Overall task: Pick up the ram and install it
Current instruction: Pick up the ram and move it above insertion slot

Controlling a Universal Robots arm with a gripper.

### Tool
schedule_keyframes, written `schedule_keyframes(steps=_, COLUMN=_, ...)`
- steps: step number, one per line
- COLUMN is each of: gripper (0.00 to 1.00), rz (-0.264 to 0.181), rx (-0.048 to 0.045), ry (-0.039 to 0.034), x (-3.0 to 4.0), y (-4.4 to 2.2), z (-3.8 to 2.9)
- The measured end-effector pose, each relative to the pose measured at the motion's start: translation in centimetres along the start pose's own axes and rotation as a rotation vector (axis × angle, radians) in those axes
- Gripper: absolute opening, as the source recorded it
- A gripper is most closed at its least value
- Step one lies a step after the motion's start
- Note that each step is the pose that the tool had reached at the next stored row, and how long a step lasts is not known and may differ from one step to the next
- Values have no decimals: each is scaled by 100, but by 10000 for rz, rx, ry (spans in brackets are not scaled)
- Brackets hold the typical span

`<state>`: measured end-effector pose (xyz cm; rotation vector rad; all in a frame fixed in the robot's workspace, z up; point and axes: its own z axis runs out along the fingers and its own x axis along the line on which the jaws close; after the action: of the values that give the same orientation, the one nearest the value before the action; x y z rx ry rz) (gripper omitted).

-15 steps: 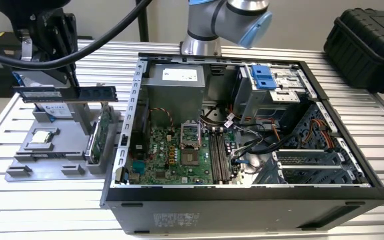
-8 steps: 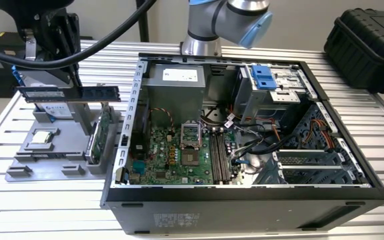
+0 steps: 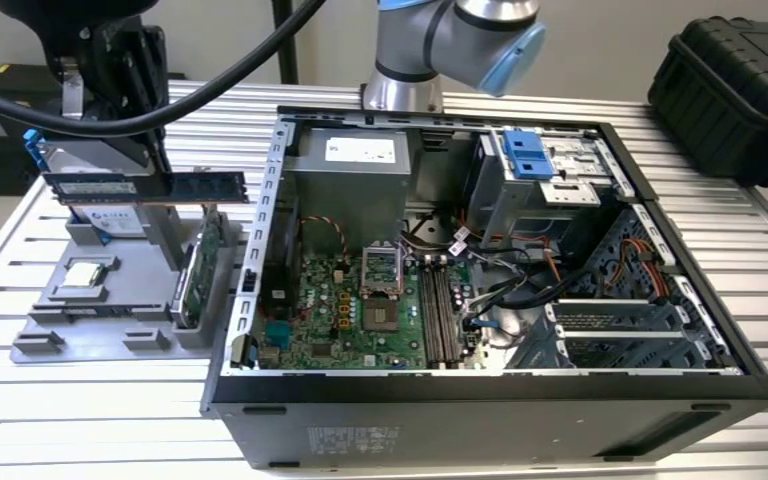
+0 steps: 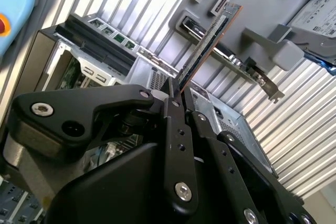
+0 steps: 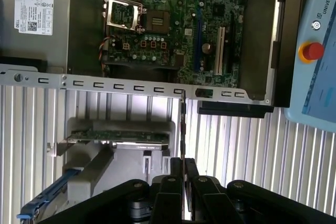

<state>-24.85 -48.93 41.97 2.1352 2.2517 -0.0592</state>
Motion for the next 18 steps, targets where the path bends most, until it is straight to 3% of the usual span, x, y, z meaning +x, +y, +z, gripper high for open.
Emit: schedule_keyframes(steps=18, gripper=0, rz=0, rx=0, ry=0, x=-8, y=127, z=-16)
